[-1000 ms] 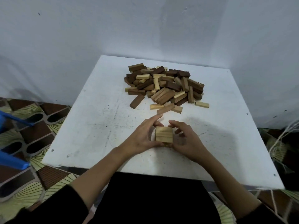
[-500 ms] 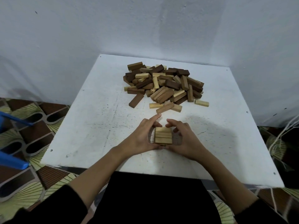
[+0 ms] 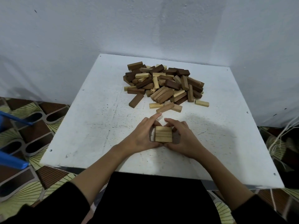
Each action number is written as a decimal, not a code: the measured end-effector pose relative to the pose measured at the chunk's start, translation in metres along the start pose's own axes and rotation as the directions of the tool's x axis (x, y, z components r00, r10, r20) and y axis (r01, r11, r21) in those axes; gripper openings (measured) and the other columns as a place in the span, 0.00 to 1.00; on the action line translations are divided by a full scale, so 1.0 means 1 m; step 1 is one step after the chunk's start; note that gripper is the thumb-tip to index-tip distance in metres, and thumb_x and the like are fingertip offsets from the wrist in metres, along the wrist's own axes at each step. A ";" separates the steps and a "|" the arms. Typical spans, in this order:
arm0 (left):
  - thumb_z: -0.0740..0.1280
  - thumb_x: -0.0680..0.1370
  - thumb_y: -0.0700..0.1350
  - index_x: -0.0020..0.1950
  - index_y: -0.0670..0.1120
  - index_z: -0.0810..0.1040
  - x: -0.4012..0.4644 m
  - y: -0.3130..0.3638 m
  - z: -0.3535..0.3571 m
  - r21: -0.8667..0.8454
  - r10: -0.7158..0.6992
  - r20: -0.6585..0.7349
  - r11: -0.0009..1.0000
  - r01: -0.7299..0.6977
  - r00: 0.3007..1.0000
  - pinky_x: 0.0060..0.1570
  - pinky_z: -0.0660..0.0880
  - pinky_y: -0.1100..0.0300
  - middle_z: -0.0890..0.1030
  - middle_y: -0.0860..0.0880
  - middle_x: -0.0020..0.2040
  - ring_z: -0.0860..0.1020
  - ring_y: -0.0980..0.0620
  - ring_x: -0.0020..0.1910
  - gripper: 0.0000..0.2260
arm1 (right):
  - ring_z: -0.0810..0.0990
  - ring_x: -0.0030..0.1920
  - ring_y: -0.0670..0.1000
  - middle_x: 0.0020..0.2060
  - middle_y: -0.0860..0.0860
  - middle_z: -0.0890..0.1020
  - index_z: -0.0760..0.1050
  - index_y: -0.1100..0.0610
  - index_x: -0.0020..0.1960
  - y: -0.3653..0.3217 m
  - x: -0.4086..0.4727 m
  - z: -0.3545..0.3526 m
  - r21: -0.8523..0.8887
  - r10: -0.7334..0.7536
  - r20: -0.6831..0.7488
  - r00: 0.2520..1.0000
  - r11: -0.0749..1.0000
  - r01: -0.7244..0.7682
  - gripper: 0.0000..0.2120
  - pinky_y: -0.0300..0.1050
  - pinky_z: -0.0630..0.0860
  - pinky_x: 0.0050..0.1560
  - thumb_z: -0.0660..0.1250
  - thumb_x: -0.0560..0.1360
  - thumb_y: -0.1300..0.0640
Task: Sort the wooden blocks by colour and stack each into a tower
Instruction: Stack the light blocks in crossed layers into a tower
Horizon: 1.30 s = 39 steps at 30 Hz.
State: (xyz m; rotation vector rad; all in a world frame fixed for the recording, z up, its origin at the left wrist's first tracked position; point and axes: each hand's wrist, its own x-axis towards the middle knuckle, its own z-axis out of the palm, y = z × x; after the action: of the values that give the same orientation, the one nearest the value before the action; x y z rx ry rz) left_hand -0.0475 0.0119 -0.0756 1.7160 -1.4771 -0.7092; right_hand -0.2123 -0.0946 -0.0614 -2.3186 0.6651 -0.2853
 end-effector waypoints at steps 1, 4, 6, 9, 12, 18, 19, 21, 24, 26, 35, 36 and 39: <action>0.79 0.66 0.46 0.74 0.56 0.55 -0.001 0.000 0.000 -0.002 0.002 -0.004 1.000 -0.002 1.000 0.59 0.68 0.64 0.73 0.50 0.58 0.69 0.56 0.59 0.44 | 0.65 0.55 0.45 0.57 0.44 0.73 0.63 0.51 0.70 0.000 0.000 0.001 -0.002 -0.006 -0.005 1.000 1.000 0.006 0.35 0.42 0.68 0.53 0.75 0.68 0.56; 0.79 0.66 0.45 0.74 0.55 0.57 -0.003 0.000 0.002 -0.005 0.019 -0.016 1.000 -0.019 1.000 0.58 0.67 0.67 0.74 0.52 0.56 0.69 0.56 0.59 0.44 | 0.66 0.56 0.47 0.58 0.45 0.74 0.63 0.51 0.70 0.001 -0.003 0.003 -0.013 -0.011 -0.009 1.000 1.000 0.011 0.35 0.47 0.70 0.56 0.74 0.68 0.56; 0.79 0.66 0.45 0.75 0.53 0.57 -0.003 0.000 0.002 -0.002 0.022 -0.017 1.000 -0.022 1.000 0.58 0.67 0.67 0.74 0.52 0.56 0.69 0.56 0.58 0.44 | 0.66 0.55 0.47 0.58 0.44 0.74 0.63 0.51 0.70 0.002 -0.005 0.004 -0.011 -0.012 -0.018 1.000 1.000 0.012 0.34 0.50 0.71 0.56 0.74 0.68 0.56; 0.79 0.65 0.45 0.74 0.54 0.57 -0.003 -0.001 0.003 0.001 0.021 -0.019 1.000 -0.021 1.000 0.58 0.68 0.66 0.74 0.53 0.56 0.69 0.56 0.59 0.44 | 0.66 0.55 0.47 0.56 0.42 0.73 0.63 0.51 0.70 0.003 -0.005 0.005 -0.012 -0.020 -0.029 0.999 1.000 0.020 0.34 0.53 0.71 0.56 0.74 0.67 0.57; 0.79 0.65 0.46 0.74 0.54 0.56 -0.006 -0.001 0.004 0.010 0.036 -0.044 0.999 -0.036 0.998 0.60 0.68 0.63 0.73 0.55 0.57 0.67 0.56 0.61 0.45 | 0.66 0.55 0.45 0.56 0.40 0.71 0.60 0.50 0.71 0.002 -0.005 0.006 0.016 -0.002 -0.042 0.999 1.000 0.002 0.39 0.51 0.70 0.58 0.76 0.67 0.56; 0.72 0.68 0.59 0.76 0.42 0.54 -0.020 0.005 0.010 0.322 0.055 -0.117 0.947 -0.015 0.992 0.71 0.58 0.56 0.62 0.46 0.74 0.55 0.52 0.71 0.45 | 0.63 0.57 0.43 0.63 0.45 0.68 0.53 0.54 0.75 0.002 -0.017 0.009 0.038 0.064 -0.118 0.991 0.997 -0.060 0.49 0.41 0.65 0.60 0.78 0.64 0.48; 0.67 0.70 0.63 0.77 0.41 0.53 -0.024 0.005 0.013 0.381 0.053 -0.116 0.925 -0.005 0.992 0.73 0.54 0.56 0.59 0.44 0.76 0.53 0.50 0.73 0.45 | 0.61 0.59 0.42 0.65 0.47 0.68 0.53 0.55 0.75 0.002 -0.020 0.012 -0.033 0.070 -0.149 0.986 0.997 -0.076 0.48 0.41 0.62 0.62 0.76 0.64 0.44; 0.57 0.72 0.66 0.77 0.39 0.51 -0.030 0.005 0.019 0.485 0.014 -0.111 0.873 0.042 0.994 0.74 0.44 0.55 0.52 0.42 0.78 0.48 0.47 0.76 0.44 | 0.59 0.66 0.46 0.71 0.52 0.65 0.53 0.58 0.75 -0.001 -0.025 0.018 -0.212 0.058 -0.162 0.985 0.973 -0.092 0.49 0.42 0.56 0.67 0.65 0.66 0.32; 0.49 0.74 0.66 0.77 0.37 0.51 -0.031 0.006 0.022 0.629 -0.020 -0.091 0.774 0.073 0.996 0.72 0.38 0.49 0.49 0.40 0.78 0.43 0.44 0.77 0.42 | 0.46 0.75 0.51 0.77 0.53 0.49 0.42 0.59 0.77 -0.006 -0.029 0.021 -0.390 0.110 -0.056 0.992 0.912 -0.123 0.52 0.43 0.42 0.71 0.46 0.66 0.24; 0.44 0.73 0.67 0.77 0.37 0.48 -0.030 0.008 0.022 0.689 -0.063 -0.051 0.721 0.081 0.997 0.72 0.35 0.48 0.44 0.39 0.78 0.38 0.44 0.76 0.43 | 0.39 0.76 0.51 0.77 0.52 0.40 0.37 0.59 0.76 -0.007 -0.030 0.022 -0.463 0.123 -0.030 0.992 0.878 -0.123 0.49 0.43 0.35 0.71 0.40 0.68 0.26; 0.32 0.69 0.67 0.77 0.39 0.39 -0.026 0.010 0.023 0.749 -0.176 0.017 0.654 0.104 0.984 0.73 0.35 0.44 0.35 0.42 0.77 0.31 0.45 0.75 0.45 | 0.34 0.75 0.52 0.75 0.55 0.35 0.34 0.61 0.76 -0.007 -0.029 0.026 -0.579 0.160 0.026 0.987 0.807 -0.116 0.49 0.48 0.31 0.71 0.25 0.66 0.27; 0.32 0.69 0.67 0.77 0.39 0.39 -0.026 0.011 0.023 0.752 -0.180 0.020 0.650 0.104 0.983 0.74 0.36 0.44 0.35 0.41 0.77 0.31 0.45 0.75 0.45 | 0.35 0.75 0.53 0.75 0.56 0.35 0.35 0.61 0.76 -0.007 -0.029 0.026 -0.579 0.157 0.025 0.987 0.807 -0.114 0.49 0.49 0.31 0.72 0.25 0.66 0.27; 0.31 0.68 0.67 0.77 0.39 0.38 -0.026 0.013 0.023 0.754 -0.185 0.027 0.649 0.101 0.982 0.73 0.36 0.44 0.36 0.42 0.77 0.33 0.45 0.75 0.45 | 0.35 0.75 0.53 0.76 0.56 0.36 0.35 0.62 0.76 -0.009 -0.028 0.027 -0.585 0.161 0.031 0.987 0.803 -0.113 0.50 0.50 0.31 0.72 0.23 0.66 0.28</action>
State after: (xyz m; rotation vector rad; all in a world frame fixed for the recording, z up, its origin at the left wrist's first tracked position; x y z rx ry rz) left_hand -0.0776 0.0323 -0.0797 2.4728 -1.8799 -0.2418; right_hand -0.2226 -0.0588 -0.0752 -2.8216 0.9826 0.1027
